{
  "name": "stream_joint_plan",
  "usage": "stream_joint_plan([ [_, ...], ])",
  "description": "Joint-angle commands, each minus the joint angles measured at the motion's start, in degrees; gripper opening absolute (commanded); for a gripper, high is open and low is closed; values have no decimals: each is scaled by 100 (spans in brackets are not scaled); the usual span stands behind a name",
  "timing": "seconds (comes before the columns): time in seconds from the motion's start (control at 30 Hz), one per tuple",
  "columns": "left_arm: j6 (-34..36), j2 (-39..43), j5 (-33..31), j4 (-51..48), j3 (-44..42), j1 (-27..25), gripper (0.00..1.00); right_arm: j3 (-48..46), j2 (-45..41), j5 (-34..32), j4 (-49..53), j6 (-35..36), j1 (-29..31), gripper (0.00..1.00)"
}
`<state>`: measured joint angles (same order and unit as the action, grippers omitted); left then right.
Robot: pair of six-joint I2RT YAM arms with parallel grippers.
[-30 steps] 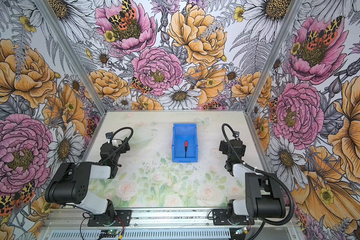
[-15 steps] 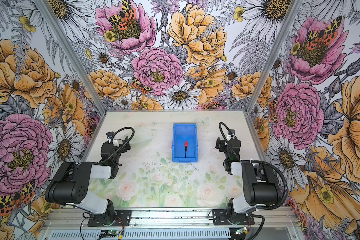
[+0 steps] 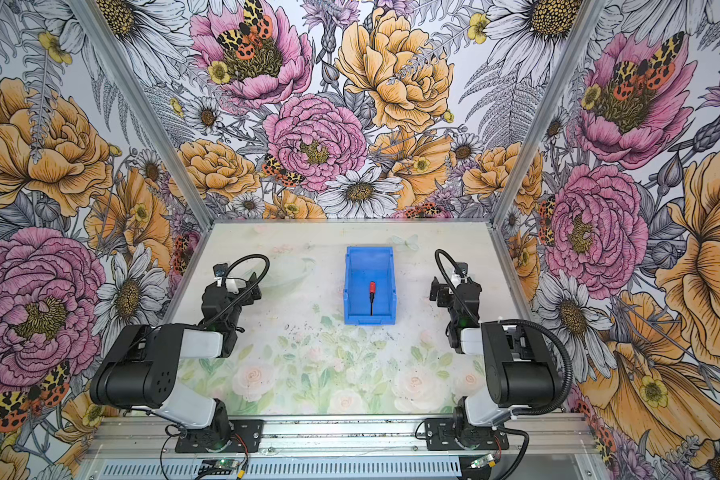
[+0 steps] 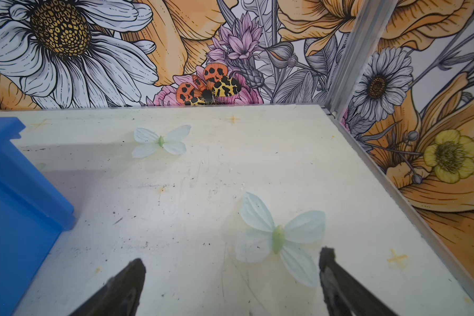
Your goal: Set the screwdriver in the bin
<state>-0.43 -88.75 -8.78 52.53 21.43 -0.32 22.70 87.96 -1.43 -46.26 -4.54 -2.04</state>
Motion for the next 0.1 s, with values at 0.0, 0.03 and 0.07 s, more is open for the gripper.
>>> stream_joint_plan([
  [0.0,69,-1,-69,99,19,-22,99,-1,1,-6,-273,68,38,99],
  [0.03,73,3,-76,106,19,-28,99,2,-10,-8,-254,67,37,100],
  [0.07,73,-2,-80,108,19,-30,99,-2,-8,-4,-272,67,38,99],
])
